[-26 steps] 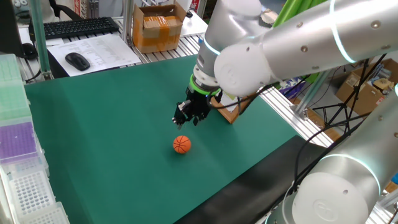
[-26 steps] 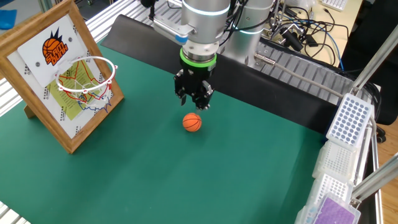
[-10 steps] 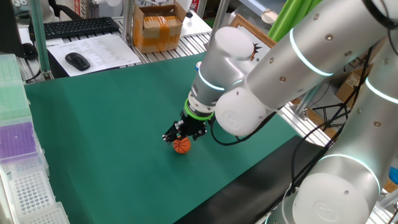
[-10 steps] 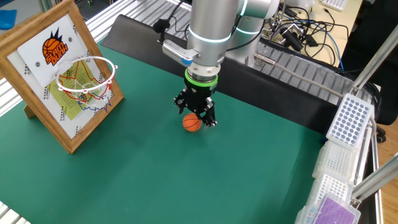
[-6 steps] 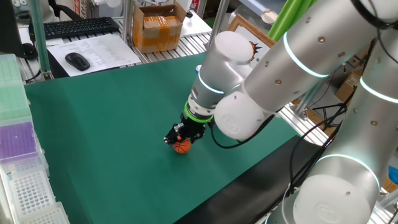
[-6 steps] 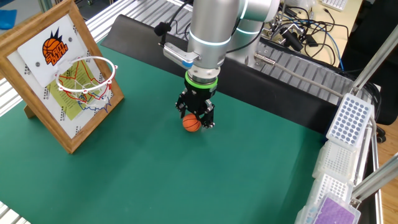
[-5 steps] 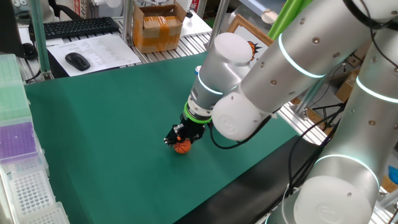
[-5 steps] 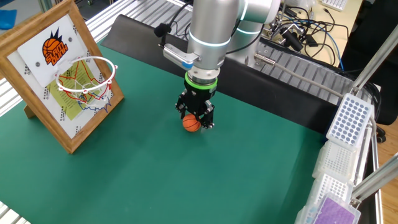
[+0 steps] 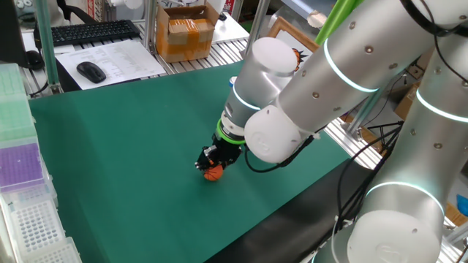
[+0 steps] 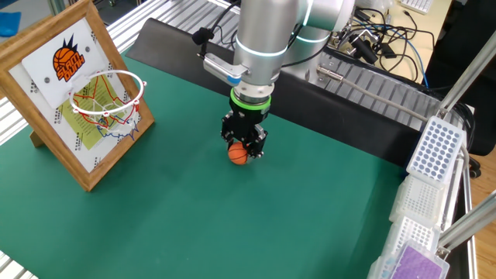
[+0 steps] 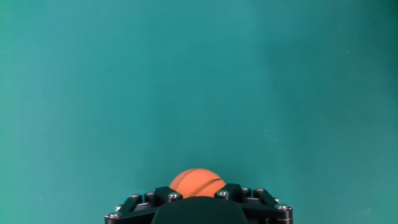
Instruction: Grab a basketball, release it and shoot it into the basket
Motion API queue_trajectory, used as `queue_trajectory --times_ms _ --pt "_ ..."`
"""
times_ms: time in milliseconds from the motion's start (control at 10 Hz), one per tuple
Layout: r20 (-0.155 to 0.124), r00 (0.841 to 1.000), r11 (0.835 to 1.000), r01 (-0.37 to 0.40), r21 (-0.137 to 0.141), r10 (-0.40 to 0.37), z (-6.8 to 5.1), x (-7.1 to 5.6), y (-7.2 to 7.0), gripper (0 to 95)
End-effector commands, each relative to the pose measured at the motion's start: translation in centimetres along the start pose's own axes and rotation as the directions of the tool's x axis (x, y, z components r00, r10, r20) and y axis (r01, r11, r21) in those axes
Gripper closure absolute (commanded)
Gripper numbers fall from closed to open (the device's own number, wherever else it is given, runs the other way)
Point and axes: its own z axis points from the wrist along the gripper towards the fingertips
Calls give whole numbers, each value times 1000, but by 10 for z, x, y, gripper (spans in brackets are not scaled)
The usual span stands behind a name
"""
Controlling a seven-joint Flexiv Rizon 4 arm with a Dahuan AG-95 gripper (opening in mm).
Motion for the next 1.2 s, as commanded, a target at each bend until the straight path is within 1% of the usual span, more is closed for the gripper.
queue_trajectory --times_ms 100,200,300,500,700,800,900,1100,1200 --pt "-4 1000 1000 2 -9 -2 2 -1 2 760" --pt "-5 1000 1000 7 -10 -7 2 -2 3 760" --pt "-4 1000 1000 4 -2 -4 1 -3 3 760" --pt "-2 1000 1000 -2 -2 2 -1 -3 4 760" --pt "-3 1000 1000 -6 -1 6 -9 -5 7 760" --pt "-6 1000 1000 -9 -1 9 -17 -7 9 760" --pt "-9 1000 1000 -10 0 10 -23 -8 11 760" --pt "-17 1000 1000 -13 3 13 -42 -12 15 760" --pt "-20 1000 1000 -11 4 11 -49 -14 16 760"
